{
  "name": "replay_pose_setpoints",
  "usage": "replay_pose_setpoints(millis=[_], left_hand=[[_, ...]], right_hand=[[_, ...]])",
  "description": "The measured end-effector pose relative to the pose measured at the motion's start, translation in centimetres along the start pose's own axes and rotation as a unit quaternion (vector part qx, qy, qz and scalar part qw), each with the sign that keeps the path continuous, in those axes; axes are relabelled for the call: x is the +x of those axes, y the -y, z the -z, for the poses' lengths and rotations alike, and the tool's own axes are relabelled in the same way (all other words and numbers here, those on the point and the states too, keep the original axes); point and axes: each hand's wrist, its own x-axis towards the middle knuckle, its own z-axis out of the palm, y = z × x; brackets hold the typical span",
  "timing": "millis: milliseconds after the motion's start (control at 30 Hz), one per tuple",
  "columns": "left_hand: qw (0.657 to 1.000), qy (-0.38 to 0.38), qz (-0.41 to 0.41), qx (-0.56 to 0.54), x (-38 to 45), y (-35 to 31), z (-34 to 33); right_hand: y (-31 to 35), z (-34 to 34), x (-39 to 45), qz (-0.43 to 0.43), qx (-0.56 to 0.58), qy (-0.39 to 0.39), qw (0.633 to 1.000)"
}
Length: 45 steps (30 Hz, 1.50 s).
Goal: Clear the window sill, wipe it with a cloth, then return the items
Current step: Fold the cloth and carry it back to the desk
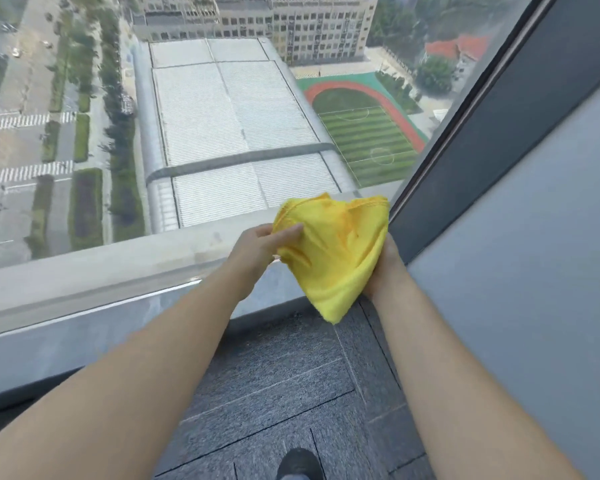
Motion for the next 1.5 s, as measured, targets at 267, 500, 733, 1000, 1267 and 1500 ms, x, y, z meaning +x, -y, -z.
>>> replay_pose_setpoints(millis=[267,500,733,1000,1267,1500], left_hand=[[0.978,-0.188,0.035,-0.079,-12.4,-17.1,5.2],[0.936,-0.33,-0.024,-0.119,-24.7,-22.6,11.2],[0.901,-0.412,-0.07,-0.118,-42.4,-22.3,17.5],[0.793,-0.578,-0.064,-0.181,-63.4,-19.1,19.8],[0.558,-0.812,-0.047,-0.164,-82.0,-13.6,13.1],[0.386,-0.905,-0.023,-0.179,-96.2,-7.4,2.3]], right_hand=[[10.9,-14.0,-9.6,-0.158,-0.055,0.056,0.984],[10.0,-26.3,-17.6,-0.129,-0.17,0.152,0.965],[2.6,-37.6,-27.8,-0.061,-0.289,0.235,0.926],[-7.1,-48.2,-41.1,-0.011,-0.464,0.444,0.767],[-18.3,-51.1,-57.9,-0.022,-0.493,0.661,0.565],[-26.3,-46.2,-74.5,-0.083,-0.494,0.749,0.434]])
